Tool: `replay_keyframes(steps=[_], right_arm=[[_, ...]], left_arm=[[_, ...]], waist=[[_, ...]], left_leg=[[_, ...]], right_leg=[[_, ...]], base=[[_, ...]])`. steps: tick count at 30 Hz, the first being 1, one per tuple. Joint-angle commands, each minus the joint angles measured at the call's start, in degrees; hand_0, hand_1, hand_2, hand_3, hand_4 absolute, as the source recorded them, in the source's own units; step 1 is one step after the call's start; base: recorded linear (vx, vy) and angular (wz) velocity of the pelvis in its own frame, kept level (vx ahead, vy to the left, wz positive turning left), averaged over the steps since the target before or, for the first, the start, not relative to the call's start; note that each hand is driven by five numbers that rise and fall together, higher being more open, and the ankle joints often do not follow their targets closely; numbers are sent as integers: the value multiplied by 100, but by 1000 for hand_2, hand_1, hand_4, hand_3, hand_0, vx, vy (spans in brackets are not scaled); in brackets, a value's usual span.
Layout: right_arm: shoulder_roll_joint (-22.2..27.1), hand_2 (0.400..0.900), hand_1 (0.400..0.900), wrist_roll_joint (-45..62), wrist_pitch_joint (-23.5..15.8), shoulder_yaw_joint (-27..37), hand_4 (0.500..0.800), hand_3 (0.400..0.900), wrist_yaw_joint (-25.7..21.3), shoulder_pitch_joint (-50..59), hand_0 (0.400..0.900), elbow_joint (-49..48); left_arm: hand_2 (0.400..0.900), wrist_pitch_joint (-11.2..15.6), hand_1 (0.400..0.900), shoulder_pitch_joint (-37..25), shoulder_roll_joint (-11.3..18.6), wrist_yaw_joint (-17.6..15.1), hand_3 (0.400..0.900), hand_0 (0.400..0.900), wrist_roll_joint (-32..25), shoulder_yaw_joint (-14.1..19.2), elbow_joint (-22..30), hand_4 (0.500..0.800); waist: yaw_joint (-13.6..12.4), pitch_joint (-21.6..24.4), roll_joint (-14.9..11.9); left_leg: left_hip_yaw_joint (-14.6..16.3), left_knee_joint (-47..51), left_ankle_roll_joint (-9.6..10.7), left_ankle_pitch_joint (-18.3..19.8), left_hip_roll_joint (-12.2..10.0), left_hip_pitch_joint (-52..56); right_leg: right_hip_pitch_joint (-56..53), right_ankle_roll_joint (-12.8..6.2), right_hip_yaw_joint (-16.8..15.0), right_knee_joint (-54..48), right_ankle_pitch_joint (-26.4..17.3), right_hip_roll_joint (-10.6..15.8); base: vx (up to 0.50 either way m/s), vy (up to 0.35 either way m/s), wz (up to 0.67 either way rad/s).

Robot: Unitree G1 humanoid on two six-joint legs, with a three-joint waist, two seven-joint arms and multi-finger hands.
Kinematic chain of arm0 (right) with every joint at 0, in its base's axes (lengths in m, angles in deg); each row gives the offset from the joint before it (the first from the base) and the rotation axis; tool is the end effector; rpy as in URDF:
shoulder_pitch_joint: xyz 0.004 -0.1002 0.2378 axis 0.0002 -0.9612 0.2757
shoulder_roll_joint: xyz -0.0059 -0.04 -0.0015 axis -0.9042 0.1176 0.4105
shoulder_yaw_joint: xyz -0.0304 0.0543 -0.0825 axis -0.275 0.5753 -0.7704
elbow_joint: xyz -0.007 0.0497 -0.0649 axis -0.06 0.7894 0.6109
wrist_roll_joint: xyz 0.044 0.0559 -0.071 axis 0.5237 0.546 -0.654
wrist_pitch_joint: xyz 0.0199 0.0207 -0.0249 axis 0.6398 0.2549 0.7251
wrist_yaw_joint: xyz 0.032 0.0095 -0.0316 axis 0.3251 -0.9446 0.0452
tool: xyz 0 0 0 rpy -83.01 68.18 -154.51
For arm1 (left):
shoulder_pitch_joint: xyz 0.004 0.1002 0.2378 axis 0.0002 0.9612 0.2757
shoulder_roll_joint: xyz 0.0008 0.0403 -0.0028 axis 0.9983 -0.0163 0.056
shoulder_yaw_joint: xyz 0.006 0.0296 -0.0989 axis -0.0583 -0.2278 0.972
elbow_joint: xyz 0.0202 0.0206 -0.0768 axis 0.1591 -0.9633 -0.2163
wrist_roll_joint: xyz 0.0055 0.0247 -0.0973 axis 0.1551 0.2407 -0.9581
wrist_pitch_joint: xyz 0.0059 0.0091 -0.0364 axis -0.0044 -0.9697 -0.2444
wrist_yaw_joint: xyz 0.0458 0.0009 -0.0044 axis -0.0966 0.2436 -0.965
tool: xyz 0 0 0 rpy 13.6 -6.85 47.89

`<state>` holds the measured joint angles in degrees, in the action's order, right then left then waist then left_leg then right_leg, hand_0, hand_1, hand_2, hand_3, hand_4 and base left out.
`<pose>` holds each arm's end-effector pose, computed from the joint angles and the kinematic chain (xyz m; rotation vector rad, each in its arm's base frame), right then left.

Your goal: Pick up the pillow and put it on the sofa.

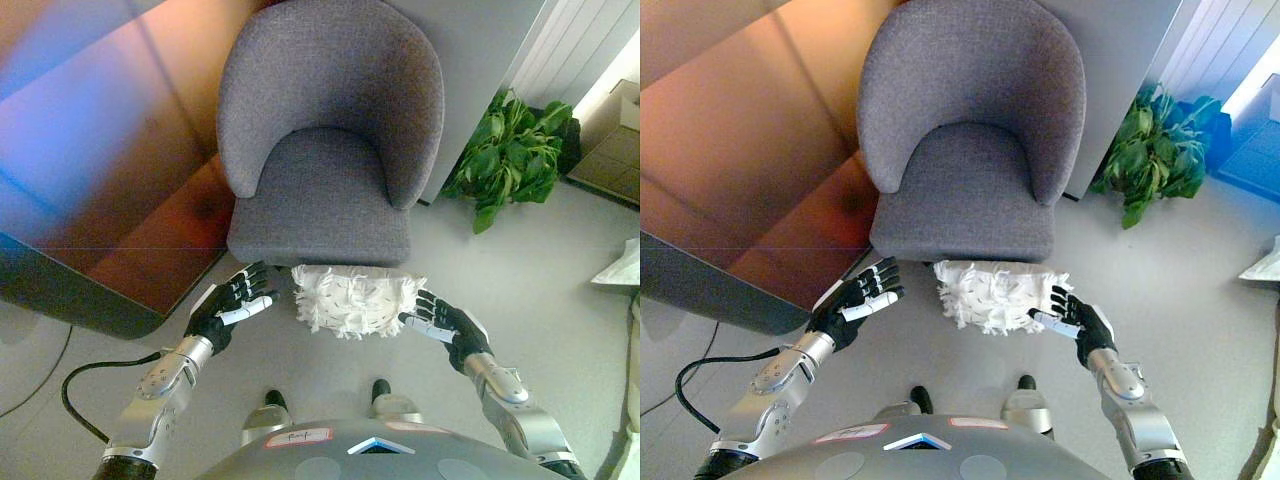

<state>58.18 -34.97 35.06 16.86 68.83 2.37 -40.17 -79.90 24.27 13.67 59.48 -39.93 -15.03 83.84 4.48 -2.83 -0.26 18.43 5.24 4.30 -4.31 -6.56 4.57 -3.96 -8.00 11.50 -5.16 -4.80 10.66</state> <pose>0.0973 -0.2271 -0.0205 -0.0891 0.6944 0.0047 0.1140 0.2338 -0.0028 -0.1257 0.4694 -0.1655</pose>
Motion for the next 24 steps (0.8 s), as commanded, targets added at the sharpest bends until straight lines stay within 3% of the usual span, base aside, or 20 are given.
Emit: replay_keyframes(steps=[1, 3, 9, 24], right_arm=[[132, 900, 900, 166, -583, 75, 800, 900, -83, 460, 900, -582], [133, 900, 900, 199, -578, 56, 800, 900, -125, 465, 900, -622], [99, 900, 900, 167, -688, 34, 800, 900, -161, 377, 900, -661], [117, 900, 900, 232, -733, 71, 800, 900, -156, 309, 900, -789]], left_arm=[[900, 485, 900, -549, 32, -243, 900, 900, -433, 253, 469, 800], [900, 531, 900, -609, 37, -110, 900, 900, -611, 227, 457, 800], [900, 545, 900, -546, -10, -268, 900, 900, -548, 168, 531, 800], [900, 657, 900, -413, 116, 64, 900, 900, -446, 188, 670, 800]], waist=[[-69, -73, -131], [-64, -63, -134], [-59, -57, -145], [-46, -37, -144]], left_leg=[[44, -317, -183, 597, 54, 286], [36, -282, -179, 580, 52, 298], [30, -293, -171, 576, 36, 268], [54, -347, -151, 566, 6, 262]], right_leg=[[-92, 19, 199, 36, 138, -195], [-90, 19, 213, 26, 127, -202], [-57, 27, 217, 41, 125, -220], [-57, 53, 163, 16, 123, -253]], base=[[-5, -12, 6], [-7, -14, 6], [-3, -6, 2], [-1, -17, -2]])
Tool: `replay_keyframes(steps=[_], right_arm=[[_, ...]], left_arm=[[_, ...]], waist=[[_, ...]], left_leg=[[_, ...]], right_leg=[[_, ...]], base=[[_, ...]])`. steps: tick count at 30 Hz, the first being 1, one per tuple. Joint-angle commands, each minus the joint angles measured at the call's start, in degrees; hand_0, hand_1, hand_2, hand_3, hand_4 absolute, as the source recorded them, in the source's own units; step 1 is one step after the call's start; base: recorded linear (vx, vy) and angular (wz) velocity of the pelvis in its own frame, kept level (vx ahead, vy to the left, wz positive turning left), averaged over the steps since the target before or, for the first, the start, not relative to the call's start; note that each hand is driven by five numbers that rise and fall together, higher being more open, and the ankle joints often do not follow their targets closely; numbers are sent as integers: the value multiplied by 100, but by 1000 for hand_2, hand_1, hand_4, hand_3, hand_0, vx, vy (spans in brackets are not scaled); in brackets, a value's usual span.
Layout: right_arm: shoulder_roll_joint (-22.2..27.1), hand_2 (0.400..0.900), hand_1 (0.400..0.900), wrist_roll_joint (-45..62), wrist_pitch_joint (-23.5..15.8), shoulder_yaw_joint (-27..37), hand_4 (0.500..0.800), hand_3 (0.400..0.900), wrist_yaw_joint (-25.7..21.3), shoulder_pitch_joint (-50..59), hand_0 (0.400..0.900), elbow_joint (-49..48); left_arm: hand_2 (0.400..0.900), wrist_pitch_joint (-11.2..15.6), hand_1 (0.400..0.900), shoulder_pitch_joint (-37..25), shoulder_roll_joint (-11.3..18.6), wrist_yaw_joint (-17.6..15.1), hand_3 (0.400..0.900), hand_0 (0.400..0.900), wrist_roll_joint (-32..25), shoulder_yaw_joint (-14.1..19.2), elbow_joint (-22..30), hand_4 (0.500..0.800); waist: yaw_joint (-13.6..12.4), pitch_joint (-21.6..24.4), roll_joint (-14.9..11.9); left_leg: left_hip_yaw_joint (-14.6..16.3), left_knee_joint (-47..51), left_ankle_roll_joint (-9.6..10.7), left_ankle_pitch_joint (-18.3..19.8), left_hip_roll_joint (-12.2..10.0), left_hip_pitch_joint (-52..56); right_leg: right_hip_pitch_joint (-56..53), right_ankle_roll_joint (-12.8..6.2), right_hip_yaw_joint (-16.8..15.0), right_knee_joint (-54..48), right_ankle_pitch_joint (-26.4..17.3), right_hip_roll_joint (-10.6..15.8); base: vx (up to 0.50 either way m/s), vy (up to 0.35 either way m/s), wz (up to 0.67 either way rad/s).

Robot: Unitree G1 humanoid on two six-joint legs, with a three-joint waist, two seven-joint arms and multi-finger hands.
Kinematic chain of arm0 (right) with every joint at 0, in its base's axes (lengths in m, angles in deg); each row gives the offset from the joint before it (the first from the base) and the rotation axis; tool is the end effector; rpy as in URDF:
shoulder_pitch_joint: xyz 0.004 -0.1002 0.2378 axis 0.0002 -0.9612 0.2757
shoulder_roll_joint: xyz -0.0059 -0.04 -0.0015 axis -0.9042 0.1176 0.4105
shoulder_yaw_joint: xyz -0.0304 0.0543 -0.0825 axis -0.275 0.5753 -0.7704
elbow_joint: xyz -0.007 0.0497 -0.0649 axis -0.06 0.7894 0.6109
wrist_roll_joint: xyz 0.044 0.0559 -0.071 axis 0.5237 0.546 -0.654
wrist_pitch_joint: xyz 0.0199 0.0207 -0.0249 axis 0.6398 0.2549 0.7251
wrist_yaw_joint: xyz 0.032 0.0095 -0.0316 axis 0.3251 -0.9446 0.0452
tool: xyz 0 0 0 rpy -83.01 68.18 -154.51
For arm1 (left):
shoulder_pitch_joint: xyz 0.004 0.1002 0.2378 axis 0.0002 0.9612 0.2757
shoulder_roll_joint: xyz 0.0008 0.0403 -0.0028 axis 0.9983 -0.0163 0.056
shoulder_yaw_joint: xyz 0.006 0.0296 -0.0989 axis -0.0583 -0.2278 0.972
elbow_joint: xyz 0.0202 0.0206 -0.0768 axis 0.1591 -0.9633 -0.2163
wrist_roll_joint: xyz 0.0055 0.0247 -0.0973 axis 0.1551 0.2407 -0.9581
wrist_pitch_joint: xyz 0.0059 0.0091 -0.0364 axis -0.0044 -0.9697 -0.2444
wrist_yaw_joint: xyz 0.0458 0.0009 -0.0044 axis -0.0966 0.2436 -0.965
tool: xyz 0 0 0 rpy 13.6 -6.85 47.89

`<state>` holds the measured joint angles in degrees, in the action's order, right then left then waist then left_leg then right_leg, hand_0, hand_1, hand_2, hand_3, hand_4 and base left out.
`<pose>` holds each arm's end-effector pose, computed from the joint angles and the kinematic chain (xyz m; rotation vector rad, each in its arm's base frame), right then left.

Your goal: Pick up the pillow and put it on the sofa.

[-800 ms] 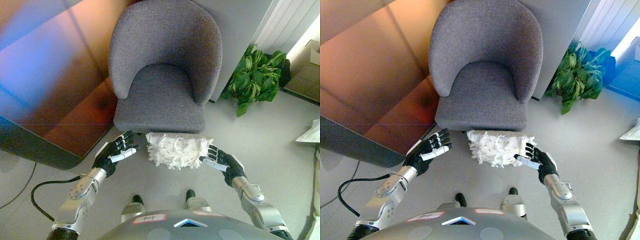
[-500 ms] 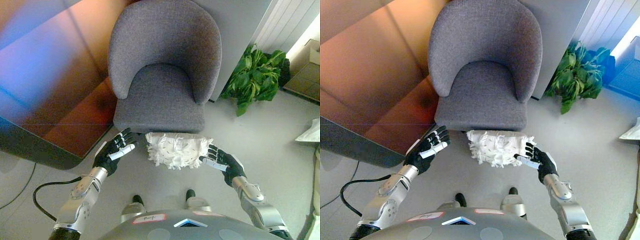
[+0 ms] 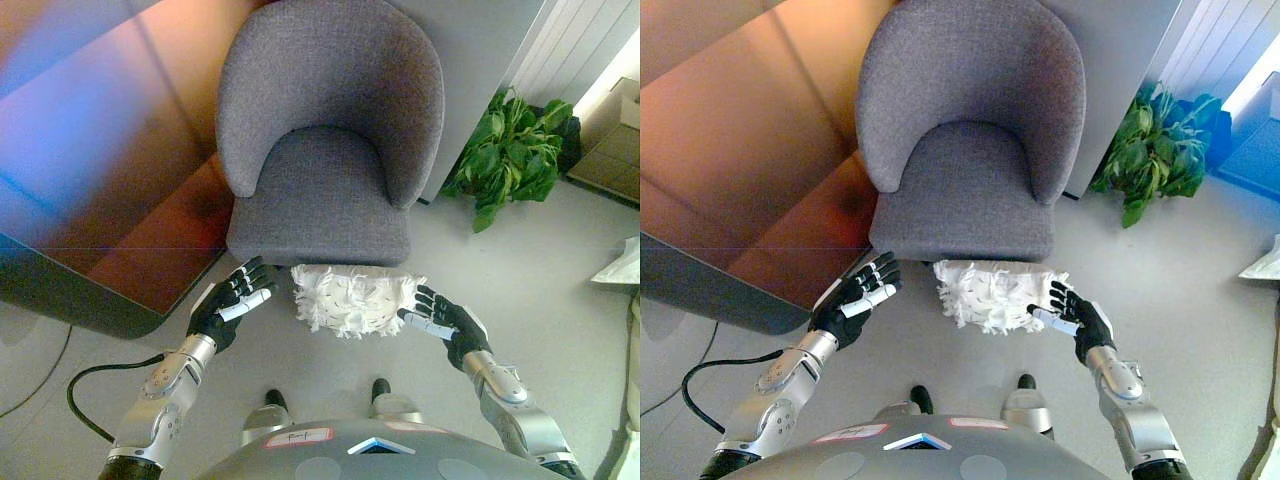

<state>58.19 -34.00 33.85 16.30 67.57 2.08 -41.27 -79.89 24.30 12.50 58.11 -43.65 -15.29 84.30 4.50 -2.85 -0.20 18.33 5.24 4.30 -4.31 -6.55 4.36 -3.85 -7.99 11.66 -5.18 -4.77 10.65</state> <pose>0.0979 -0.2238 -0.0182 -0.0773 0.6628 -0.0027 0.1142 0.2284 -0.0035 -0.2054 0.4557 -0.1367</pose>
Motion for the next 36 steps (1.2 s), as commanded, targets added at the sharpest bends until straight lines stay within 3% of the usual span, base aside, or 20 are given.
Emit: replay_keyframes(steps=[1, 9, 15, 21, 25, 30, 36], right_arm=[[128, 900, 900, 140, -619, 113, 800, 900, -42, 345, 900, -676], [216, 900, 900, 189, -647, 100, 800, 900, 14, 358, 900, -667], [301, 900, 900, 243, -669, 82, 800, 900, 22, 383, 900, -672], [476, 900, 900, 264, -666, 53, 800, 900, 98, 478, 900, -646], [573, 900, 900, 279, -696, 67, 800, 900, 158, 405, 900, -586], [546, 900, 900, 274, -644, 221, 800, 900, 288, 181, 900, -668], [568, 900, 900, 255, -729, 346, 800, 900, 367, -122, 900, -721]], left_arm=[[900, 665, 900, -408, 245, 227, 900, 900, -81, 212, 642, 800], [900, 731, 900, -369, 295, 303, 900, 900, -170, 199, 650, 800], [900, 775, 900, -367, 311, 430, 900, 900, -278, 157, 680, 800], [900, 784, 900, -353, 245, 417, 900, 900, -693, 90, 732, 800], [900, 839, 900, -231, 215, 474, 900, 900, -778, 89, 737, 800], [900, 758, 900, 24, 142, 627, 900, 900, -794, 220, 840, 800], [900, 920, 900, 86, 95, 732, 900, 900, -846, 116, 731, 800]], waist=[[-52, -44, -146], [-46, -90, -140], [-70, -173, -143], [-102, -407, -265], [-162, -511, -372], [-265, -545, -254], [-392, -566, 97]], left_leg=[[61, -377, -147, 567, -7, 266], [24, -532, -77, 541, -135, 169], [-135, -996, 99, 253, -387, -116], [-523, -2451, 239, -140, -773, -698], [-726, -3229, 212, -292, -795, -1056], [-776, -2292, 235, -524, -738, -905], [-726, -449, 520, -1357, -837, -981]], right_leg=[[-66, 62, 142, 18, 122, -258], [-24, 125, 75, 18, 142, -316], [30, 267, 11, 19, 172, -418], [106, 511, -145, 146, 180, -481], [44, 614, -205, 205, 187, -476], [-183, 552, -230, 316, 446, -584], [-576, 510, -195, 407, 907, -836]], base=[[-12, -41, -4], [-12, -59, -3], [-7, -78, -3], [5, -95, -14], [61, -65, -14], [154, 69, -10], [249, 146, -17]])
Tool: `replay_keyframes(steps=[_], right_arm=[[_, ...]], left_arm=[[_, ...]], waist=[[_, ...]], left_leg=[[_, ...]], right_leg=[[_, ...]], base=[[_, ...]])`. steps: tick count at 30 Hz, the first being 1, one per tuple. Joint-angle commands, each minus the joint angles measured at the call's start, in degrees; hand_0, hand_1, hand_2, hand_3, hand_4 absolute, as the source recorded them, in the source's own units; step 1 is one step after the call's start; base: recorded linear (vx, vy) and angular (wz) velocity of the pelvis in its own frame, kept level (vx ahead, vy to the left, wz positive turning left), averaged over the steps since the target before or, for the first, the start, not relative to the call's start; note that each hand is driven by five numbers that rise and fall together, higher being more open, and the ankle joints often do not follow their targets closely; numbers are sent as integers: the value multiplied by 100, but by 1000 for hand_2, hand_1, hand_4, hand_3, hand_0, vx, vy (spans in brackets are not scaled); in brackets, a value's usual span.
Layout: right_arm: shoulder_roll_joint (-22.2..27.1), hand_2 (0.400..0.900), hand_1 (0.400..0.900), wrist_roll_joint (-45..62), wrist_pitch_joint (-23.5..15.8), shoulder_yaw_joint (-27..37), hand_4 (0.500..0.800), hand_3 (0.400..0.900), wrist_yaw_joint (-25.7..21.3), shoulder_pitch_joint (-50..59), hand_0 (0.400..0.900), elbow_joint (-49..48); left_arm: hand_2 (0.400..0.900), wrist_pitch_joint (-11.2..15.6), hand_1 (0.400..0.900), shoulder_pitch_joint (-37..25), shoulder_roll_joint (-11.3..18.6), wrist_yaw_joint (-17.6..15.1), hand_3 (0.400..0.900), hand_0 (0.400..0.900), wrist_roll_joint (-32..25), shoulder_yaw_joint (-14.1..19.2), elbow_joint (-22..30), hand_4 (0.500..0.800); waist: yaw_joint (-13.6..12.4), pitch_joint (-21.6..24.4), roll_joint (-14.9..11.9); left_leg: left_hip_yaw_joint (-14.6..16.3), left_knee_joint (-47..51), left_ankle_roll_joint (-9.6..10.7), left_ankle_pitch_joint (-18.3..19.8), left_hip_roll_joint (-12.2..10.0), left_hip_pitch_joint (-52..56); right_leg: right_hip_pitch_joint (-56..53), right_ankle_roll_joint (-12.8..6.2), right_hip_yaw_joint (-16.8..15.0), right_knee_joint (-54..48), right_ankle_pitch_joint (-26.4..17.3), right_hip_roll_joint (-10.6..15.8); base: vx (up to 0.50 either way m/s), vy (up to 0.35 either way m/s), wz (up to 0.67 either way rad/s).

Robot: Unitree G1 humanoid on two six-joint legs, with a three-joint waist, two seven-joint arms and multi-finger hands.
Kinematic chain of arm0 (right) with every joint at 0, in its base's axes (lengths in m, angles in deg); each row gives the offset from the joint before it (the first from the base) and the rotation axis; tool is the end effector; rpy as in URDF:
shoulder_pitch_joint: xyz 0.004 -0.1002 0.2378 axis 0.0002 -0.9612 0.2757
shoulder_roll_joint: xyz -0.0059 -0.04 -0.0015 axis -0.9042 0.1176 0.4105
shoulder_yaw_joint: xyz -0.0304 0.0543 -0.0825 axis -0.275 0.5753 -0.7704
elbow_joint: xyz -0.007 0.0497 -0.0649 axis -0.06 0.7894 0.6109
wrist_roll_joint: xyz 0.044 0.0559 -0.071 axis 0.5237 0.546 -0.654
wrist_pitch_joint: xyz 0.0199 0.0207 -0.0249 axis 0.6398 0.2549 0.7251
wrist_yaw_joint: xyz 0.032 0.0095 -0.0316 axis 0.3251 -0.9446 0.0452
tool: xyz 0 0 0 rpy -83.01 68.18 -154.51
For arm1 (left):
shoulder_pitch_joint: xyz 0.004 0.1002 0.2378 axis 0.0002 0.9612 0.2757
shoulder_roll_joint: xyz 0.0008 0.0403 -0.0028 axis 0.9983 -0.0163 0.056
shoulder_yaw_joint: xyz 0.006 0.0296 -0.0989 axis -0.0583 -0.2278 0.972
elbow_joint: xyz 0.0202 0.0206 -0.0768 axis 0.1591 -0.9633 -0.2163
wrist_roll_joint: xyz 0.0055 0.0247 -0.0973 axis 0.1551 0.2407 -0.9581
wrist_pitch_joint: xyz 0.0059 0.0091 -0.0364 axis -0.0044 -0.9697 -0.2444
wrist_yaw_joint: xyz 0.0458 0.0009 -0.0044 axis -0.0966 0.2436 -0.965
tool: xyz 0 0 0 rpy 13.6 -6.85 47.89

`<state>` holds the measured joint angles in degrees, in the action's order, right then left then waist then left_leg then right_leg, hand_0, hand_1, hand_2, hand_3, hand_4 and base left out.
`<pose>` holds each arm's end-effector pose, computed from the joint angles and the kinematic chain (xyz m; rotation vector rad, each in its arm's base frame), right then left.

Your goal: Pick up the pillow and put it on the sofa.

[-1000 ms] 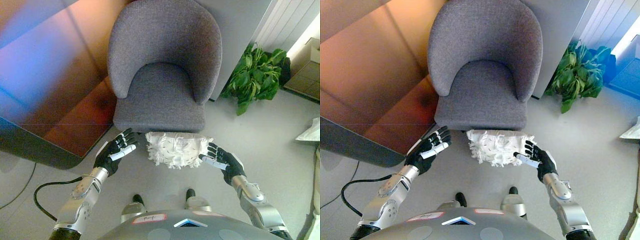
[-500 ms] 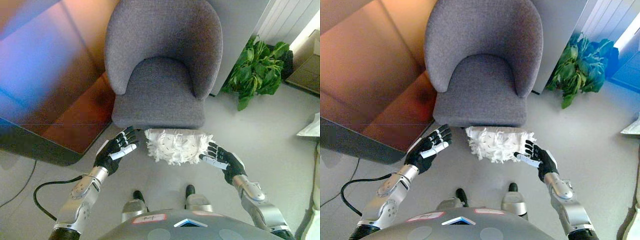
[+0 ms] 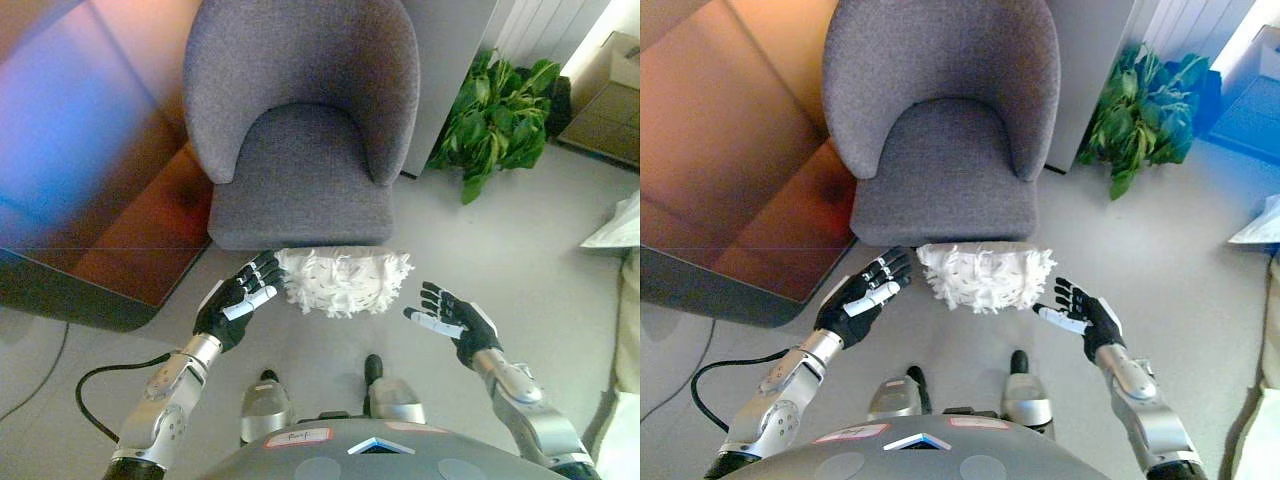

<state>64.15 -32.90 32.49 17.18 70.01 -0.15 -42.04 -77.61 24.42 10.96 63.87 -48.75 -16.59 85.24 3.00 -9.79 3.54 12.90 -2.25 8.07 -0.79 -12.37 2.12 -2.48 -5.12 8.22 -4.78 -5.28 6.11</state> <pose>0.0905 -0.2460 -0.0098 -0.1463 0.6719 0.0282 0.1148 0.2184 -0.0030 -0.3409 0.3850 -0.2390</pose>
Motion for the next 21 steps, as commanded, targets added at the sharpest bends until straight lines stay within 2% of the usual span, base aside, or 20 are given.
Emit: replay_keyframes(steps=[1, 4, 9, 10, 13, 14, 17, 19, 21], right_arm=[[-16, 900, 900, 170, -589, 268, 800, 900, 138, 81, 900, -636], [13, 900, 900, 206, -659, 231, 800, 900, 151, 71, 900, -582], [19, 900, 900, 286, -572, 159, 800, 900, 275, 106, 900, -564], [6, 900, 900, 271, -535, 175, 800, 900, 338, 62, 900, -628], [-74, 900, 900, 181, -432, 168, 800, 900, 414, 58, 900, -699], [-97, 900, 900, 188, -410, 146, 800, 900, 391, 83, 900, -722], [-154, 900, 900, 152, -337, 112, 800, 900, 321, 176, 900, -698], [-209, 900, 900, 140, -233, 67, 800, 900, 222, 265, 900, -707], [-272, 900, 900, 54, -236, 12, 800, 900, 188, 314, 900, -679]], left_arm=[[900, 710, 900, 105, 226, 186, 900, 900, -318, 230, 654, 800], [900, 792, 900, 156, 186, 305, 900, 900, -278, 179, 665, 800], [900, 778, 900, 91, 252, 135, 900, 900, -290, 118, 634, 800], [900, 782, 900, 95, 300, 201, 900, 900, -266, 118, 646, 800], [900, 755, 900, 111, 420, 229, 900, 900, -204, 122, 700, 800], [900, 737, 900, 102, 455, 252, 900, 900, -193, 143, 720, 800], [900, 707, 900, 75, 574, 315, 900, 900, -155, 185, 717, 800], [900, 631, 900, 18, 662, 325, 900, 900, -174, 216, 706, 800], [900, 621, 900, -33, 729, 357, 900, 900, -176, 207, 691, 800]], waist=[[-299, 107, -256], [-431, 32, -240], [-398, 38, -296], [-380, 82, -359], [-441, 165, -511], [-494, 181, -514], [-583, 292, -626], [-627, 390, -706], [-657, 452, -762]], left_leg=[[-170, 400, 186, -1887, -264, -897], [97, 384, 254, -2113, -354, -1376], [468, 331, -20, -1532, -351, -1223], [433, 293, -41, -1288, -273, -1148], [375, 24, -298, -740, -89, -1125], [425, -64, -430, -732, -86, -1192], [326, -223, -606, -491, 111, -1225], [306, -227, -767, -310, 338, -1168], [332, -181, -917, -180, 535, -1117]], right_leg=[[-833, 240, 125, 362, 1026, -413], [-1091, 310, 168, 390, 1193, -418], [-1121, 170, 322, 741, 1363, -175], [-1183, 120, 333, 830, 1466, -72], [-1208, -118, 434, 1111, 1480, 252], [-1169, -192, 485, 1175, 1339, 317], [-1096, -430, 518, 1475, 1065, 592], [-982, -568, 513, 1834, 736, 766], [-893, -658, 500, 2261, 471, 826]], base=[[340, 117, -28], [327, 115, -20], [363, 160, -14], [401, 169, 5], [351, 202, 3], [300, 214, -2], [297, 203, 4], [311, 224, 11], [258, 227, 13]])
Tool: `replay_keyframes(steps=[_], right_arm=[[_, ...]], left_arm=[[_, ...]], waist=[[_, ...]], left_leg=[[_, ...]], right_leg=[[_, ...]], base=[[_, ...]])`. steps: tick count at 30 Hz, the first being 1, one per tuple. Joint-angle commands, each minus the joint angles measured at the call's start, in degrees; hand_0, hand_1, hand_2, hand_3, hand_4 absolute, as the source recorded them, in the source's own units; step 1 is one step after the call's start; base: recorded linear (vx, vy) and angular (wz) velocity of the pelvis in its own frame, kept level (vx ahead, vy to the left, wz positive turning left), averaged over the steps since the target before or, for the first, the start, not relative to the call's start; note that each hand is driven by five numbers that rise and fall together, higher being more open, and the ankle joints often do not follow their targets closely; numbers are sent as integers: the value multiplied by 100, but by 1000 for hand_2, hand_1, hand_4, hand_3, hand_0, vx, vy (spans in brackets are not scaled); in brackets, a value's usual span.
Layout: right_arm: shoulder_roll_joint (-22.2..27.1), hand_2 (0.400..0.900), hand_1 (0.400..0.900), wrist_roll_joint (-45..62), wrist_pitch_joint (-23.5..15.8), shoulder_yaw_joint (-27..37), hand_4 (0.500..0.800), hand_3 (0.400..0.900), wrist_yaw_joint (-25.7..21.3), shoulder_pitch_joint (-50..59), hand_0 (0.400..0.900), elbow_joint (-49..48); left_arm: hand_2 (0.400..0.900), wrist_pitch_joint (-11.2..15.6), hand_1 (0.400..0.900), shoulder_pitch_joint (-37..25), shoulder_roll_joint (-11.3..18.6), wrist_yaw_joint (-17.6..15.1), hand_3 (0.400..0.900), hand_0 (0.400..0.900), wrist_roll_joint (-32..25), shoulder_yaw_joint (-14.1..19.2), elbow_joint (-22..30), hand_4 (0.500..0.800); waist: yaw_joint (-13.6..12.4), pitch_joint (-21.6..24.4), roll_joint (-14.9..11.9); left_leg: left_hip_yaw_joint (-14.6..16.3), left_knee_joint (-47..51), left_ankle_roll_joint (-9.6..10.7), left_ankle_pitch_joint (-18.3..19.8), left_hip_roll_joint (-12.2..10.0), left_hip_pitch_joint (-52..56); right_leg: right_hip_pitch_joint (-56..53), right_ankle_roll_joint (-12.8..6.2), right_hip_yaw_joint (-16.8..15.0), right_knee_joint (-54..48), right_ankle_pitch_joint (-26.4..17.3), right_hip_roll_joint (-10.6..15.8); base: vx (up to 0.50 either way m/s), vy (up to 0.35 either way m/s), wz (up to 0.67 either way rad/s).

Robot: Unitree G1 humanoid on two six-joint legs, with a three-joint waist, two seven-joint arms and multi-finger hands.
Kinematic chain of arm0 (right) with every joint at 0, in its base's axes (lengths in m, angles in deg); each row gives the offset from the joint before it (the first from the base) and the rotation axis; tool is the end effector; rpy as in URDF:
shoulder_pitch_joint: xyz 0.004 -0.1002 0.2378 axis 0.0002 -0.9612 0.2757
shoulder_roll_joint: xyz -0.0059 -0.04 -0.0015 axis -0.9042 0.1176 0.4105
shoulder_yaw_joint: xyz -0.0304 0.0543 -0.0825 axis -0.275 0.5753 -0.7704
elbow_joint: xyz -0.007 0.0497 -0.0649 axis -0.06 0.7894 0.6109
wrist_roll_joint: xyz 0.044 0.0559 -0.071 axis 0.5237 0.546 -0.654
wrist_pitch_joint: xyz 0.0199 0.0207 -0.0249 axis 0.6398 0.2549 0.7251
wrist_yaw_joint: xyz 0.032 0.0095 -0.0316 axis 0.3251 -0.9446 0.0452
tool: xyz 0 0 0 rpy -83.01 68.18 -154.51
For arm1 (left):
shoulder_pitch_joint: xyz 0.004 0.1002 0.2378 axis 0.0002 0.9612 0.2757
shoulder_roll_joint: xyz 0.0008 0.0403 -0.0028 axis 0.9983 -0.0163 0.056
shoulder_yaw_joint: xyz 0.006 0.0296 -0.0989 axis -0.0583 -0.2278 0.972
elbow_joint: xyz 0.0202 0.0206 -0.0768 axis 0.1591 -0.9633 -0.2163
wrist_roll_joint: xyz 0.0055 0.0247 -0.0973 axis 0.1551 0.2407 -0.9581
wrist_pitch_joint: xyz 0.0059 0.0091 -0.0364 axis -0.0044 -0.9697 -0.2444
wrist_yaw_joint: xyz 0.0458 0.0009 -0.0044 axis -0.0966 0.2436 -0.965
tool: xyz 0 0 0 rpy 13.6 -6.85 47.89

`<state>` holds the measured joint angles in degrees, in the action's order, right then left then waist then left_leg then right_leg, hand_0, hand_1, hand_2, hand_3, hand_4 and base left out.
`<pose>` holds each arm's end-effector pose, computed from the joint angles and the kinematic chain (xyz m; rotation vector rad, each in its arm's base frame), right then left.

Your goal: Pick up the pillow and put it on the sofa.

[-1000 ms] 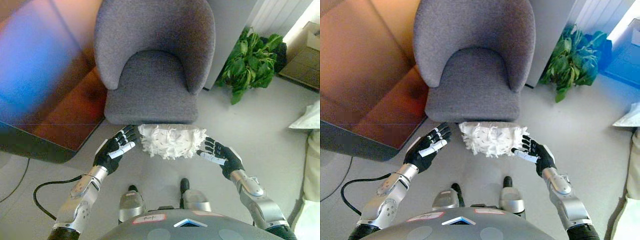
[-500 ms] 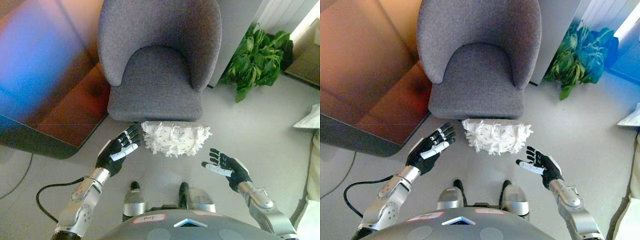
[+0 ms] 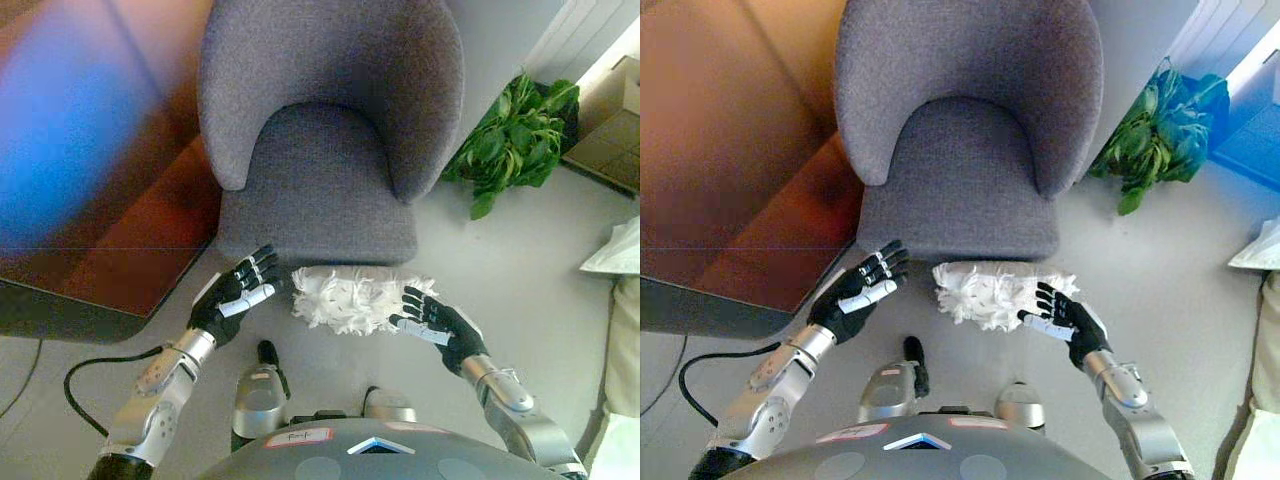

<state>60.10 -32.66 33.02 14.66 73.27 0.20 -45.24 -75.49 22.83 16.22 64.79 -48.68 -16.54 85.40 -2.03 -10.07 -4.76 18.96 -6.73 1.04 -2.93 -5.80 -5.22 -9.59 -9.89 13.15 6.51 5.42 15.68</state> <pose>0.0944 -0.2204 -0.0105 -0.0443 0.6339 0.1387 0.1235 0.2342 0.0084 -0.2428 0.3421 -0.2760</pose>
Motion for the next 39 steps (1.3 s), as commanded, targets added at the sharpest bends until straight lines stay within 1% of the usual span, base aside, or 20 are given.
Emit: replay_keyframes(steps=[1, 2, 3, 4, 6, 7, 8, 10, 13, 15, 17, 18, 19, 21, 23, 25, 30, 33, 36, 39], right_arm=[[85, 900, 900, -51, -295, 202, 800, 900, -264, 300, 900, -377], [75, 900, 900, -90, -311, 171, 800, 900, -308, 311, 900, -379], [48, 900, 900, -197, -337, 101, 800, 900, -395, 344, 900, -379], [35, 900, 900, -377, -380, 6, 800, 900, -511, 392, 900, -344], [59, 900, 900, -515, -388, -44, 800, 900, -619, 445, 900, -304], [64, 900, 900, -528, -381, -62, 800, 900, -665, 468, 900, -276], [63, 900, 900, -537, -383, -67, 800, 900, -680, 471, 900, -255], [67, 900, 900, -593, -448, -45, 800, 900, -685, 475, 900, -191], [125, 900, 900, -1010, -494, -17, 800, 900, -693, 441, 900, -126], [252, 900, 900, -1491, -464, -21, 800, 900, -793, 481, 900, -129], [431, 900, 900, -1815, -369, -13, 800, 900, -923, 593, 900, -138], [466, 900, 900, -1903, -317, -17, 800, 900, -930, 644, 900, -142], [519, 900, 900, -2054, -267, -12, 800, 900, -896, 741, 900, -112], [623, 900, 900, -2300, -145, -30, 800, 900, -845, 901, 900, -61], [735, 900, 900, -2476, -32, 25, 800, 900, -601, 926, 900, -70], [784, 900, 900, -2847, 64, 84, 800, 900, -473, 886, 900, -113], [970, 900, 900, -3859, 37, 194, 800, 900, -363, 723, 900, -86], [1046, 900, 900, -4218, 27, 186, 800, 900, -448, 789, 900, -73], [1195, 900, 900, -4481, 126, -40, 800, 900, -740, 1401, 900, 194], [1325, 900, 900, -4586, 81, -229, 800, 900, -850, 1946, 900, 304]], left_arm=[[900, 386, 900, 91, 239, 313, 900, 900, -166, 194, 667, 800], [900, 390, 900, 79, 248, 318, 900, 900, -155, 188, 661, 800], [900, 384, 900, 46, 240, 292, 900, 900, -117, 170, 658, 800], [900, 320, 900, -23, 237, 228, 900, 900, -106, 171, 666, 800], [900, 234, 900, -96, 277, 255, 900, 900, -187, 228, 669, 800], [900, 188, 900, -128, 284, 273, 900, 900, -185, 254, 693, 800], [900, 180, 900, -144, 288, 271, 900, 900, -166, 257, 699, 800], [900, 160, 900, -200, 316, 281, 900, 900, -166, 274, 678, 800], [900, 183, 900, -244, 388, 199, 900, 900, -233, 310, 644, 800], [900, 239, 900, -262, 452, 74, 900, 900, -303, 287, 667, 800], [900, 299, 900, -311, 481, -54, 900, 900, -312, 245, 719, 800], [900, 312, 900, -316, 488, -109, 900, 900, -306, 252, 750, 800], [900, 289, 900, -336, 537, -107, 900, 900, -337, 314, 760, 800], [900, 300, 900, -387, 517, -220, 900, 900, -226, 380, 693, 800], [900, 198, 900, -332, 452, -203, 900, 900, -313, 559, 682, 800], [900, 52, 900, -269, 395, -148, 900, 900, -279, 701, 722, 800], [900, -65, 900, -107, 350, -44, 900, 900, -294, 926, 750, 800], [900, -64, 900, -133, 390, -95, 900, 900, -302, 936, 758, 800], [900, 80, 900, -562, 538, -184, 900, 900, -401, 761, 673, 800], [900, 310, 900, -942, 635, -336, 900, 900, -487, 603, 606, 800]], waist=[[-183, 515, 85], [-195, 526, 103], [-187, 528, 170], [-137, 507, 214], [-117, 500, 259], [-112, 486, 319], [-100, 483, 333], [-54, 441, 323], [39, 379, 239], [98, 375, 137], [125, 394, 65], [138, 389, 58], [118, 373, 58], [82, 373, 28], [35, 446, 22], [12, 507, 34], [58, 486, 83], [78, 408, 110], [79, 43, 183], [123, -364, 245]], left_leg=[[-279, 365, -325, 127, 44, -248], [-274, 399, -367, 170, 86, -198], [-284, 440, -419, 251, 117, -70], [-390, 513, -431, 430, 222, 205], [-401, 555, -389, 451, 240, 350], [-332, 530, -382, 373, 178, 353], [-349, 519, -369, 389, 173, 373], [-391, 450, -330, 449, 175, 439], [-452, 315, -147, 557, 98, 576], [-491, 219, -12, 660, 55, 623], [-569, 117, 113, 794, -15, 640], [-604, 69, 134, 835, -51, 634], [-669, -3, 170, 868, -145, 626], [-724, -98, 267, 865, -327, 655], [-696, -9, 392, 758, -489, 764], [-655, 119, 447, 674, -593, 850], [-504, 312, 516, 540, -753, 964], [-498, 275, 535, 516, -811, 870], [-715, -115, 583, 538, -987, 277], [-973, -542, 643, 558, -1145, -306]], right_leg=[[64, -248, 55, 1871, -982, -21], [194, -262, 70, 2176, -1049, 32], [558, -215, 79, 2712, -1117, 151], [998, -172, 64, 3197, -916, 330], [1207, -56, 176, 3033, -667, 291], [1254, 84, 343, 2727, -713, 213], [1255, 91, 365, 2606, -737, 193], [1294, 36, 364, 2281, -987, 311], [1341, -183, 292, 1418, -1661, 738], [1390, -347, 225, 541, -2065, 950], [1434, -482, 171, -170, -2425, 1119], [1452, -496, 121, -182, -2539, 1119], [1446, -496, 85, -235, -2396, 1077], [1324, -488, 171, -334, -2334, 1084], [1125, -490, 298, -515, -2147, 989], [955, -469, 400, -627, -1972, 888], [909, -439, 502, -649, -1717, 751], [1021, -431, 478, -575, -1635, 720], [1618, -375, 323, -211, -1482, 718], [2270, -309, 95, 306, -1283, 713]], base=[[234, 248, 11], [228, 264, 9], [257, 239, 9], [253, 207, 9], [196, 59, 14], [117, -42, 18], [62, -81, 19], [106, -120, 24], [148, -219, 23], [153, -286, 27], [142, -275, 34], [125, -214, 32], [111, -187, 28], [123, -185, 23], [159, -143, 14], [170, -124, 21], [122, -80, 19], [-4, -67, 20], [-199, -118, 36], [-238, -91, 22]])
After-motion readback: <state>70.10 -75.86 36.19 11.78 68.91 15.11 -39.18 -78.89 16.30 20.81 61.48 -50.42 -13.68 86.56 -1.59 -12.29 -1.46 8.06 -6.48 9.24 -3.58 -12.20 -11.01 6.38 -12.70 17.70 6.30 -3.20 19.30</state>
